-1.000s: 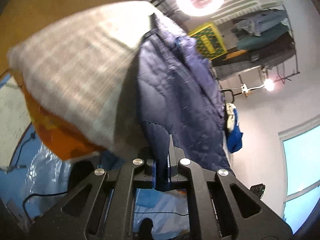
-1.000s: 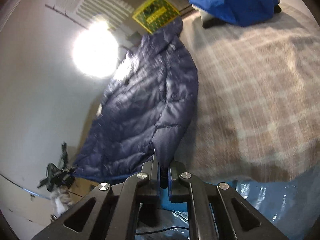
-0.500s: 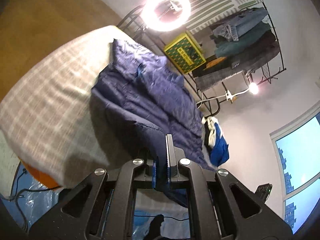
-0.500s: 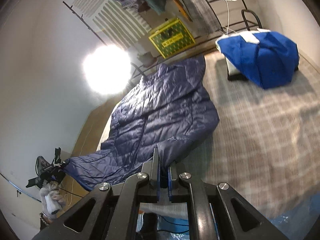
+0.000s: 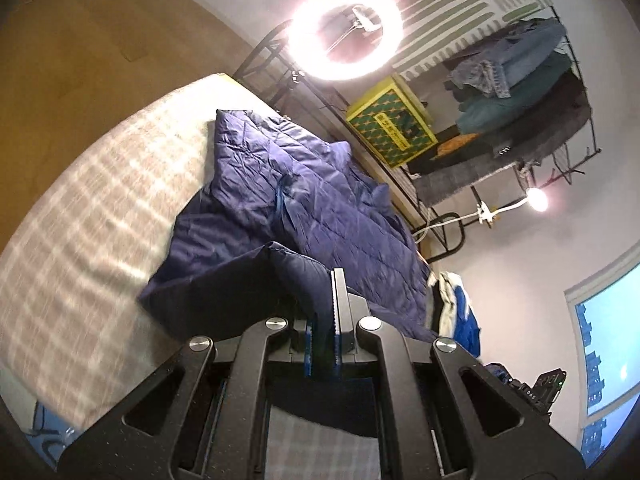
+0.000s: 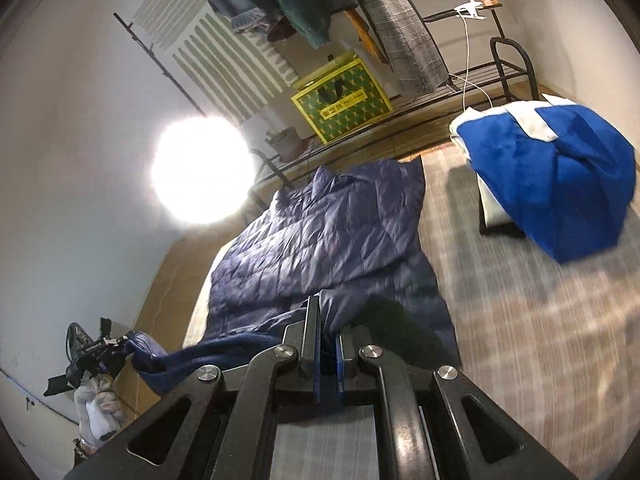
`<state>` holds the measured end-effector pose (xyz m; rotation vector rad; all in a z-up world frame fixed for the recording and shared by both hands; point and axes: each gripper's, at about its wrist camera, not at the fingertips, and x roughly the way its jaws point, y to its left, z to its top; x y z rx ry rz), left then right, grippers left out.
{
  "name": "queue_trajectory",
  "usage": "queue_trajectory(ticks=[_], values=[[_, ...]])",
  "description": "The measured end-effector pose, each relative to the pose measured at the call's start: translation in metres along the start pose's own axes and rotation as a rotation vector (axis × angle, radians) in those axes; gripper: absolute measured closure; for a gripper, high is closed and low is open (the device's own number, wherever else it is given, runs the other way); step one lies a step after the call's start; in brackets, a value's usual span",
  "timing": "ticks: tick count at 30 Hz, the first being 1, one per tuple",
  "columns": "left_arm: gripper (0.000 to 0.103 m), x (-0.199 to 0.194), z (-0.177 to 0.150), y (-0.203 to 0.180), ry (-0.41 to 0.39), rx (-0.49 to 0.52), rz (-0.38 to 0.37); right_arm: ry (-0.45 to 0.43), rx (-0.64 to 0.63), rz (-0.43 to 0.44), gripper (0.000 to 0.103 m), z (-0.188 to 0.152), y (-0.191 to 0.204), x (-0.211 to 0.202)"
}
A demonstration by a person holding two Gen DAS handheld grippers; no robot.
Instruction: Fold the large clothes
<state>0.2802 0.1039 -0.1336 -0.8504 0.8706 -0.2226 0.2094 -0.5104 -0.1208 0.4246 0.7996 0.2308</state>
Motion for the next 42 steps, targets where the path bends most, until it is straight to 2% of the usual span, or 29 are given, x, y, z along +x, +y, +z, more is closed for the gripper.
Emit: queue_trajectory(ticks=[9,15,20,23,24,25,27,28,30,31,34,36,38,42], values=[[0.098,0.102,0.049,0.027,0.033,-0.036,0.091,0.04,0.002,-0.134,0.101,0.056,-0.014,0.113],[0.098,0.172,0.067,0.047,0.058,-0.046,0.158,0.085,-0.027,-0.228,0.101,0.074,-0.035,0.182],[0.098,0.198,0.071,0.052,0.079,-0.003,0.18,0.133,-0.034,-0.281,0.101,0.073,-0.057,0.22],[0.09,0.198,0.076,0.05,0.095,0.025,0.176,0.154,-0.029,-0.252,0.1,0.072,-0.065,0.228],[0.083,0.195,0.079,0.049,0.102,0.026,0.167,0.159,-0.029,-0.238,0.097,0.072,-0.066,0.228],[0.071,0.19,0.082,0.048,0.102,0.024,0.147,0.165,-0.032,-0.223,0.094,0.074,-0.067,0.226],[0.053,0.175,0.089,0.048,0.073,0.033,0.121,0.17,-0.048,-0.192,0.076,0.077,-0.068,0.218],[0.049,0.167,0.092,0.048,0.055,0.048,0.112,0.16,-0.059,-0.171,0.071,0.079,-0.068,0.213],[0.049,0.15,0.1,0.049,0.032,0.096,0.101,0.133,-0.091,-0.117,0.05,0.08,-0.067,0.197],[0.049,0.144,0.102,0.051,0.024,0.122,0.102,0.116,-0.11,-0.089,0.047,0.08,-0.068,0.187],[0.049,0.14,0.102,0.065,0.065,0.2,0.123,0.093,-0.175,-0.052,0.046,0.076,-0.077,0.165],[0.049,0.147,0.097,0.08,0.128,0.198,0.113,0.103,-0.2,-0.059,0.041,0.072,-0.085,0.162],[0.049,0.157,0.091,0.094,0.188,0.17,0.085,0.13,-0.214,-0.066,0.04,0.065,-0.097,0.164],[0.05,0.166,0.083,0.097,0.221,0.196,0.057,0.149,-0.177,-0.018,0.04,0.061,-0.114,0.174]])
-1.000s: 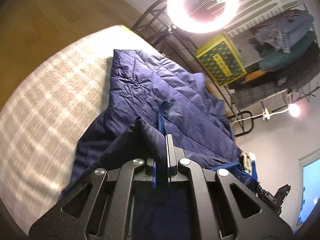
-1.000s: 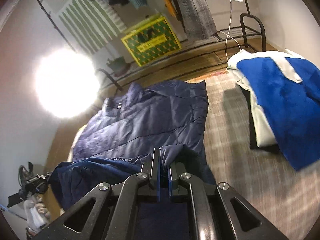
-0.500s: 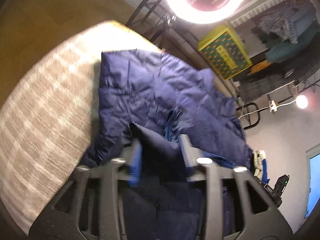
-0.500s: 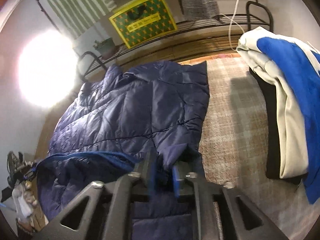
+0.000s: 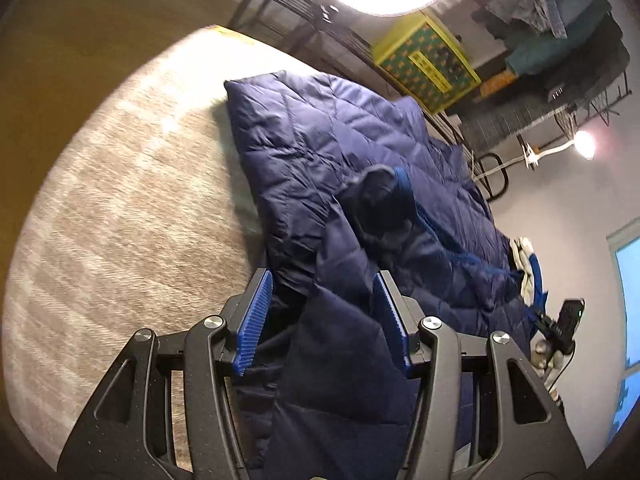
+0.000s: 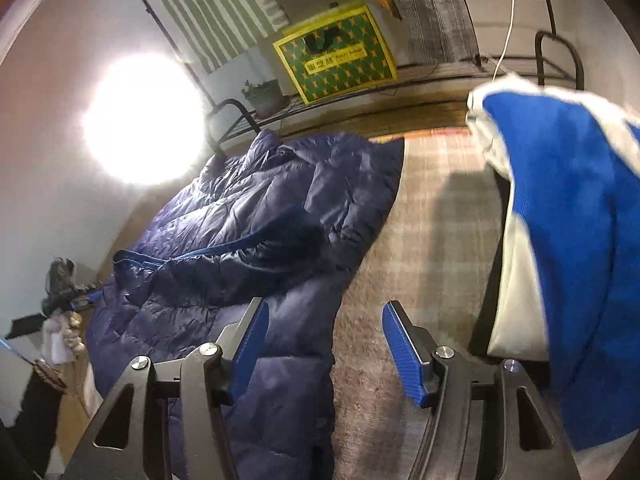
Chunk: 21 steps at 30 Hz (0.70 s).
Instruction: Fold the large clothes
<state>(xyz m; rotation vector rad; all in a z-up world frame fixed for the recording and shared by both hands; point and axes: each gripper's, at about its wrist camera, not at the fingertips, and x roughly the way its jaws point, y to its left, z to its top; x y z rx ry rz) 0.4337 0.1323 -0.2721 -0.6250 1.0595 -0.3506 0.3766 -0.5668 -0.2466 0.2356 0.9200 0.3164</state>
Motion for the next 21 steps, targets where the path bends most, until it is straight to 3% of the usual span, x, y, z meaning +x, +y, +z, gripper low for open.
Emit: queue_trajectory(ticks=[5,8,10,12,13,18,21], values=[[0.051,0.01,-0.005,-0.011,0.022,0.048,0.016,0.039,-0.009,0.028,0.044,-0.006,0.002,0.02],[0.074,0.012,-0.005,-0.017,0.015,0.067,0.03,0.057,-0.042,0.04,0.068,-0.005,0.009,0.027],[0.093,0.011,-0.007,-0.022,0.004,0.099,0.068,0.052,-0.083,0.01,0.074,-0.005,0.018,0.026],[0.097,0.009,-0.011,-0.03,-0.017,0.143,0.104,0.057,-0.128,-0.049,0.092,-0.004,0.028,0.024],[0.098,0.007,-0.013,-0.034,-0.029,0.164,0.123,0.054,-0.149,-0.064,0.096,-0.005,0.032,0.022],[0.1,-0.011,-0.017,-0.056,-0.103,0.261,0.184,0.013,-0.289,-0.186,0.101,-0.005,0.063,0.011],[0.1,-0.023,-0.012,-0.063,-0.15,0.279,0.212,-0.049,-0.317,-0.212,0.101,0.001,0.075,-0.004]])
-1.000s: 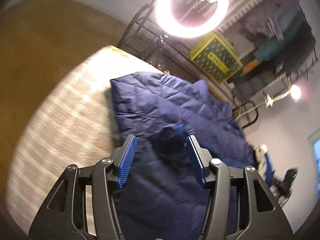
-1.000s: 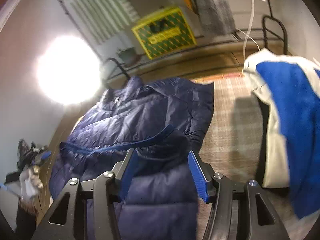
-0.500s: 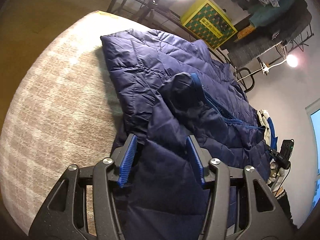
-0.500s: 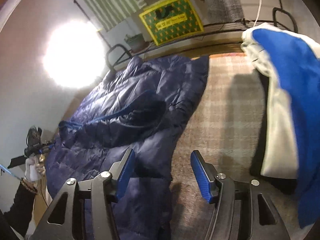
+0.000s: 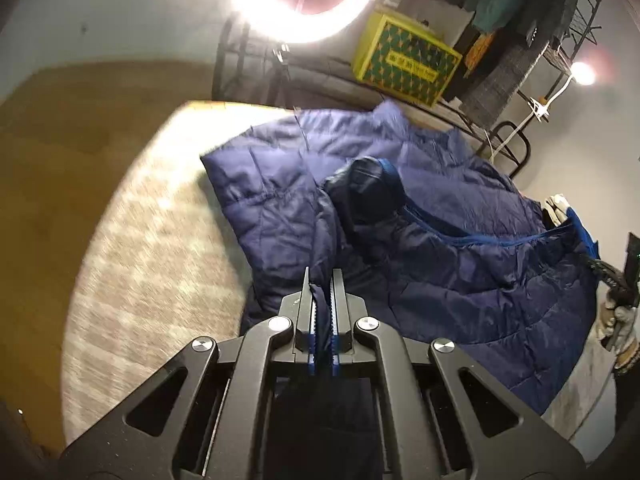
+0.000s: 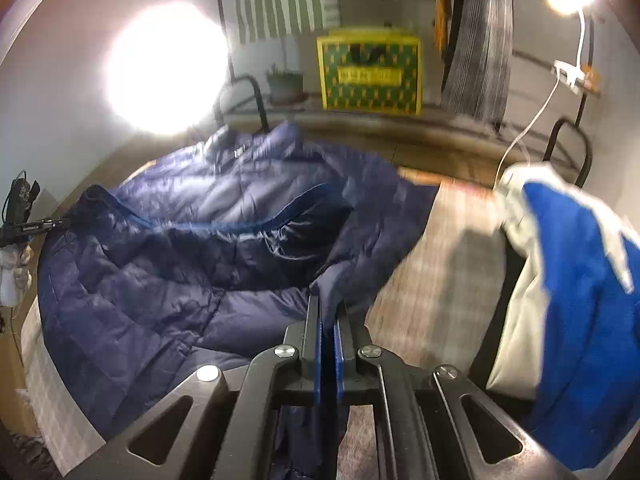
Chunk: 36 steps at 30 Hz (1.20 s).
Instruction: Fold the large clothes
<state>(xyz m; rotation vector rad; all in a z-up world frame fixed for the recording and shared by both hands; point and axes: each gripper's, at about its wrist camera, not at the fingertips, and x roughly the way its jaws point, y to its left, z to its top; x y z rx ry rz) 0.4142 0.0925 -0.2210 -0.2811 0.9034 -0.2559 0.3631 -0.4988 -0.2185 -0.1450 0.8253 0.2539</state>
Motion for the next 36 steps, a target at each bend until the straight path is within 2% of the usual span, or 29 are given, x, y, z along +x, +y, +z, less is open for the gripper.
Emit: queue_trajectory(ticks=[8,13,17,20,23,26,28,31,33,36], values=[[0.1,-0.009,0.044,0.005,-0.134,-0.045,0.036,-0.149,-0.026,-0.118,0.102,0.045,0.005,-0.019],[0.1,0.026,0.088,0.008,-0.169,-0.112,0.07,-0.185,0.028,-0.174,0.102,0.088,-0.015,0.021],[0.1,0.061,0.117,-0.001,-0.182,-0.064,0.158,-0.16,0.007,-0.248,0.102,0.113,-0.024,0.064],[0.1,0.096,0.131,0.001,-0.155,-0.059,0.245,-0.134,-0.004,-0.295,0.102,0.124,-0.03,0.097],[0.1,0.126,0.128,0.01,-0.122,-0.074,0.289,-0.071,-0.012,-0.329,0.102,0.123,-0.032,0.133],[0.098,0.161,0.12,0.014,-0.054,-0.05,0.343,0.002,-0.03,-0.345,0.102,0.118,-0.034,0.162],[0.088,0.176,0.115,0.011,-0.029,-0.026,0.383,0.041,-0.034,-0.342,0.101,0.115,-0.037,0.173],[0.085,0.176,0.114,0.005,-0.029,-0.006,0.391,0.083,-0.046,-0.338,0.096,0.113,-0.037,0.178],[0.083,0.164,0.118,0.005,-0.038,0.001,0.374,0.095,-0.066,-0.343,0.07,0.115,-0.035,0.17],[0.083,0.132,0.121,0.001,-0.084,0.026,0.369,0.064,-0.068,-0.303,0.069,0.115,-0.037,0.15]])
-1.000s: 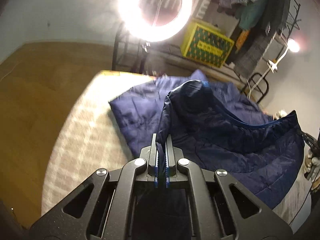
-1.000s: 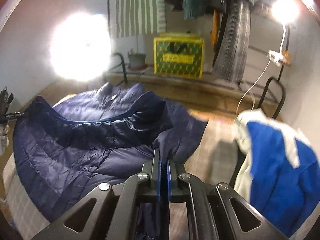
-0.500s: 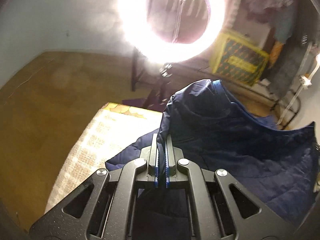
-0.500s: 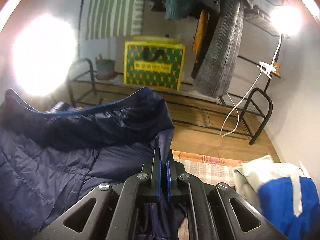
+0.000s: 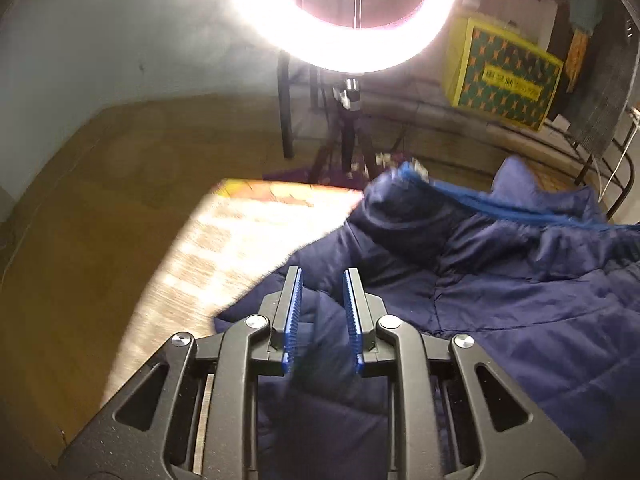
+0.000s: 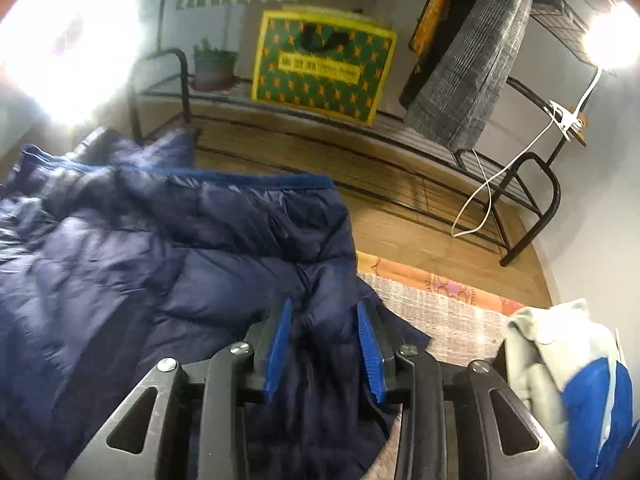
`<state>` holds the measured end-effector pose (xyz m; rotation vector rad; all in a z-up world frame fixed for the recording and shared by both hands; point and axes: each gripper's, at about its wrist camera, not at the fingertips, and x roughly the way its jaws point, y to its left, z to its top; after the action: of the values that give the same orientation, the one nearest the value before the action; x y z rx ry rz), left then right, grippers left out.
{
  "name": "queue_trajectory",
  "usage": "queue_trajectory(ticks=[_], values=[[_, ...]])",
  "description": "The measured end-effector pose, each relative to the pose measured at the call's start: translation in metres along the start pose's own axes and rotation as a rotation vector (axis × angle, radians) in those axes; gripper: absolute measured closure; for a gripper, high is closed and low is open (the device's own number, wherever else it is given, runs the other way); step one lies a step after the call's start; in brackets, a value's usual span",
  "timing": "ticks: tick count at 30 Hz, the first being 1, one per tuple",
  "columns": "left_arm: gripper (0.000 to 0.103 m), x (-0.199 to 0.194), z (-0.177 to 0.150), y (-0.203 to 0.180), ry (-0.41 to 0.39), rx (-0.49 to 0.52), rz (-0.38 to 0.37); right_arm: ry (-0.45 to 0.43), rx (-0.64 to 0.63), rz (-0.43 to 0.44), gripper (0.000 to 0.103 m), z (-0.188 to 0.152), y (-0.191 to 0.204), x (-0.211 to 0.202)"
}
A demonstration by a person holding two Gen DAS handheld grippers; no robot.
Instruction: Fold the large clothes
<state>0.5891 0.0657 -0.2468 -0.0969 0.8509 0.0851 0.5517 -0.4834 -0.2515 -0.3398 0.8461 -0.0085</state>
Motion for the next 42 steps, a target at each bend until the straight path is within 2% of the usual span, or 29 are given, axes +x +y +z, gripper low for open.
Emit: queue_trajectory(ticks=[2,4,8,10,11,12,14,16,17,19,21,23,26,28,30,33,36,37,38,39,40,41,42], values=[[0.083,-0.026,0.0,0.003,-0.046,-0.008,-0.014,-0.024,0.048,0.034,0.069,-0.005,-0.009,-0.017],[0.083,-0.055,-0.005,-0.007,-0.06,0.0,-0.099,-0.053,0.09,0.076,0.069,-0.017,-0.014,-0.04],[0.083,-0.087,-0.023,-0.064,-0.066,0.122,-0.201,-0.054,0.155,0.128,0.069,-0.056,-0.013,-0.08],[0.083,-0.093,-0.032,-0.099,-0.038,0.145,-0.291,-0.05,0.231,0.141,0.064,-0.078,-0.017,-0.095],[0.083,-0.094,-0.037,-0.122,-0.034,0.174,-0.324,-0.043,0.274,0.145,0.053,-0.089,-0.02,-0.101],[0.083,-0.095,-0.041,-0.143,-0.04,0.215,-0.333,-0.034,0.325,0.155,0.043,-0.101,-0.026,-0.105],[0.083,-0.089,-0.044,-0.176,-0.042,0.277,-0.332,-0.023,0.426,0.169,0.037,-0.128,-0.036,-0.114],[0.083,-0.071,-0.05,-0.206,-0.005,0.319,-0.339,0.002,0.508,0.159,0.032,-0.154,-0.043,-0.117],[0.083,-0.061,-0.052,-0.214,0.018,0.327,-0.329,0.019,0.537,0.158,0.029,-0.163,-0.045,-0.116],[0.083,-0.033,-0.056,-0.232,0.059,0.358,-0.277,0.057,0.605,0.193,0.029,-0.181,-0.048,-0.112],[0.083,-0.015,-0.061,-0.237,0.081,0.352,-0.257,0.077,0.663,0.272,0.027,-0.193,-0.047,-0.107],[0.083,-0.008,-0.065,-0.24,0.058,0.354,-0.259,0.077,0.699,0.338,0.025,-0.197,-0.046,-0.102],[0.083,-0.01,-0.065,-0.24,0.061,0.363,-0.259,0.034,0.719,0.388,0.021,-0.193,-0.042,-0.1],[0.083,-0.023,-0.062,-0.232,0.058,0.338,-0.278,0.016,0.76,0.448,0.021,-0.191,-0.04,-0.097],[0.083,-0.05,-0.062,-0.217,0.0,0.305,-0.296,0.008,0.785,0.499,0.019,-0.19,-0.036,-0.096],[0.083,-0.08,-0.078,-0.207,-0.03,0.3,-0.345,0.004,0.793,0.472,0.018,-0.188,-0.026,-0.09],[0.083,-0.088,-0.097,-0.212,0.011,0.315,-0.384,-0.018,0.806,0.405,0.018,-0.188,-0.016,-0.085],[0.083,-0.088,-0.104,-0.216,0.027,0.319,-0.401,-0.037,0.807,0.377,0.019,-0.185,-0.012,-0.085],[0.083,-0.088,-0.108,-0.218,0.024,0.329,-0.398,-0.041,0.806,0.366,0.024,-0.182,-0.009,-0.085],[0.083,-0.088,-0.115,-0.224,0.008,0.356,-0.381,-0.044,0.805,0.359,0.036,-0.181,-0.008,-0.086],[0.083,-0.088,-0.122,-0.228,0.0,0.383,-0.365,-0.047,0.8,0.343,0.043,-0.179,-0.005,-0.086],[0.083,-0.083,-0.128,-0.232,0.011,0.396,-0.357,-0.055,0.792,0.331,0.064,-0.177,-0.004,-0.087],[0.083,-0.075,-0.132,-0.234,0.026,0.393,-0.359,-0.057,0.78,0.326,0.077,-0.176,-0.002,-0.089]])
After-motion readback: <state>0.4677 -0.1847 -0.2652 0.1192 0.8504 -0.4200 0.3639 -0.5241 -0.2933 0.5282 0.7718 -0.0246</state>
